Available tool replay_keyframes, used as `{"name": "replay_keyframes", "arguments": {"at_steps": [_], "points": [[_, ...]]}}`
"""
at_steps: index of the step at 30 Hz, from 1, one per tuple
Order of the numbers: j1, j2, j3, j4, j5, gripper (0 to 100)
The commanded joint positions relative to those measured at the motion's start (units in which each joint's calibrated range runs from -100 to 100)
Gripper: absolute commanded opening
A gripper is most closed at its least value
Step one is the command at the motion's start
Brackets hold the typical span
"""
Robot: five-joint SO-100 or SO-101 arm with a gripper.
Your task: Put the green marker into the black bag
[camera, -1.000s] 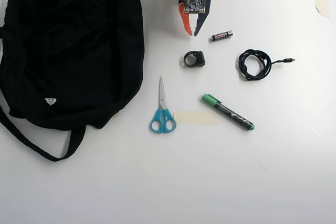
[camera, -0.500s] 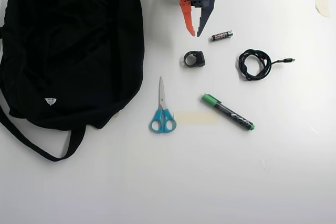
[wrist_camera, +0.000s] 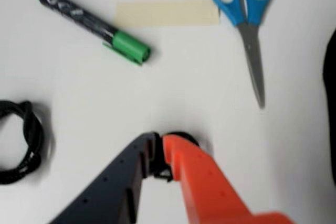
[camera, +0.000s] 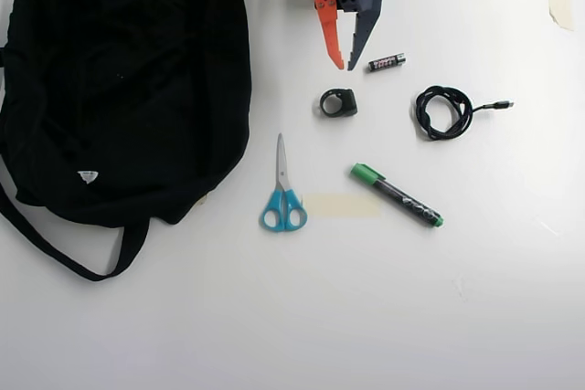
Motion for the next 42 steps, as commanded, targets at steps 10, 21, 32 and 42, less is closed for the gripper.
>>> {"name": "replay_keyframes", "arguments": {"at_steps": [10, 21, 32, 42], "points": [[0.18, 9.53, -10.70, -7.81, -0.08, 2], [0.40, 16.58, -16.99, -13.67, 0.19, 2], [0.48, 23.97, -26.34, -15.22, 0.34, 2], [1.75, 26.79, -26.97, -24.43, 0.45, 2]]}}
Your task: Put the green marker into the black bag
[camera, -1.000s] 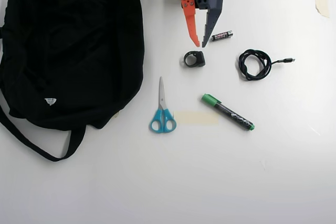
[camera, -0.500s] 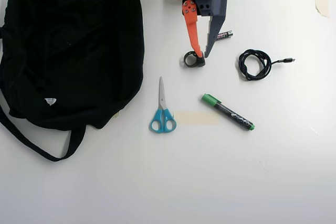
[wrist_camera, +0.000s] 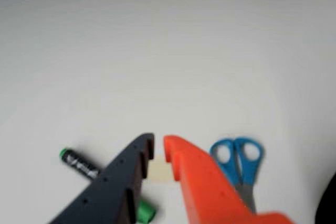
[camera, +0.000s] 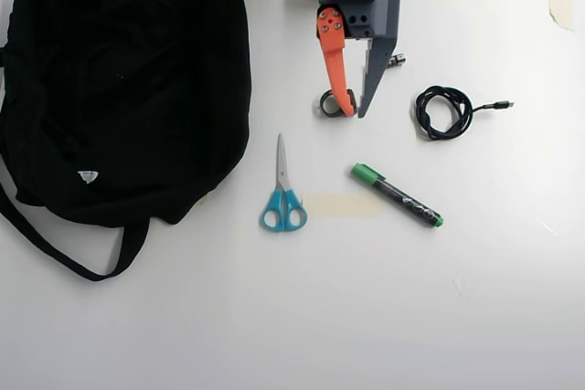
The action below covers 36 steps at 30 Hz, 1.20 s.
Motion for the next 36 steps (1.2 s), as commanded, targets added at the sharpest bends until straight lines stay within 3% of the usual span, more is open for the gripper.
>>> {"name": "replay_keyframes", "arguments": {"at_steps": [1, 6, 26, 36], "points": [[0.94, 0.64, -3.07, -4.60, 0.35, 2], [1.02, 3.21, -3.87, -9.59, 0.40, 2], [0.87, 20.97, -24.18, -12.69, 0.40, 2], [0.49, 26.28, -25.71, -18.98, 0.40, 2]]}}
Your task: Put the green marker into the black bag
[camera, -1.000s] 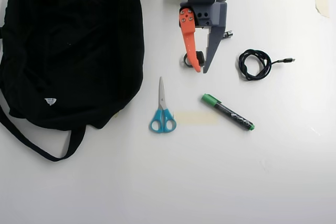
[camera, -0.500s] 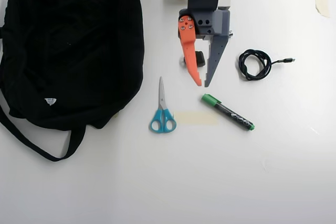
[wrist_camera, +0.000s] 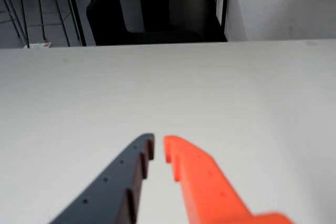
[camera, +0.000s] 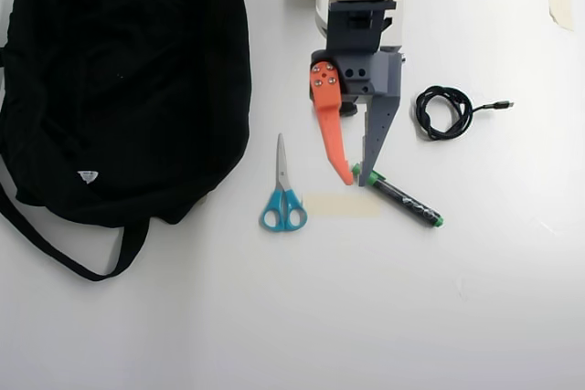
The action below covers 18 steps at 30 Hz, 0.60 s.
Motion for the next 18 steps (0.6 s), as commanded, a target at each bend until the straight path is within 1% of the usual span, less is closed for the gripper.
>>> {"name": "replay_keyframes", "arguments": {"at_steps": [1, 7, 12, 18], "points": [[-0.46, 0.46, -2.83, -2.41, 0.21, 2], [-0.46, 0.96, -3.37, -2.49, 0.16, 2], [-0.54, 3.53, -3.46, -6.37, 0.16, 2], [-0.69, 3.61, -3.46, -6.37, 0.16, 2]]}}
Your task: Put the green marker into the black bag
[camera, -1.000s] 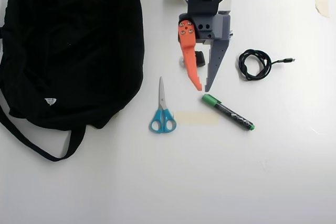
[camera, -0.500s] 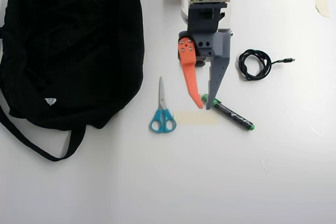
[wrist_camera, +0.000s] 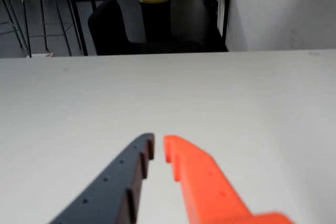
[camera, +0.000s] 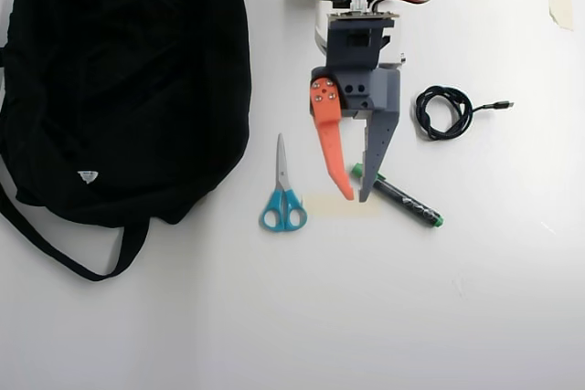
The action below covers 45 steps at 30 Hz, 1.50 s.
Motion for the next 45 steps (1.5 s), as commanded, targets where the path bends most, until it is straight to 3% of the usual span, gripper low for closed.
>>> {"name": "replay_keyframes", "arguments": {"at_steps": [1, 30, 45], "points": [[-0.54, -0.29, -2.67, -1.05, 0.16, 2], [0.06, -0.12, 1.91, 0.25, 0.16, 2], [-1.06, -1.37, -5.73, 23.24, -0.26, 2]]}}
